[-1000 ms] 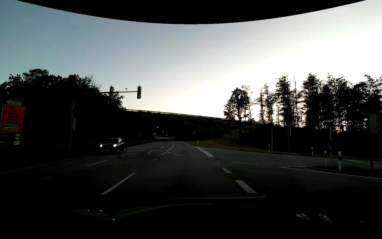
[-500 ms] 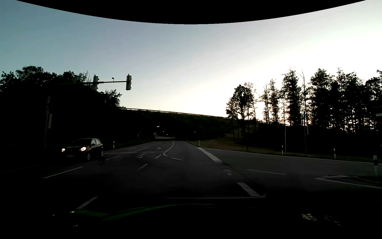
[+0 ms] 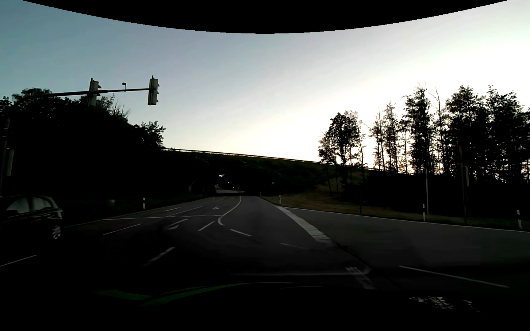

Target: Follow the waypoints while adhering to traffic rules and regulations

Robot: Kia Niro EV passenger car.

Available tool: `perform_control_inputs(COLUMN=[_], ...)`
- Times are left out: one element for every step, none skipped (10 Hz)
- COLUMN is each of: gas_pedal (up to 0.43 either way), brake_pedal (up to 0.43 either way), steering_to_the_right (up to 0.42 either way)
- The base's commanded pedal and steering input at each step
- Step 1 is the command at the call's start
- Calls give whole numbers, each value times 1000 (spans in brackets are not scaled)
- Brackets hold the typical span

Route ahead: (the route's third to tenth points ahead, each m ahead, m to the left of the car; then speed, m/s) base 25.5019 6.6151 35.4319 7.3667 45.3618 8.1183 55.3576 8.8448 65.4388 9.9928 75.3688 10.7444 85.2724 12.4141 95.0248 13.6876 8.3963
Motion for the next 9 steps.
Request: perform_control_inputs(gas_pedal=[358,358,350,350,339,339,331,319,319], brake_pedal=[0,0,0,0,0,0,0,0,0], steering_to_the_right=[-14,-14,-14,-14,-14,-14,-14,-14,-14])
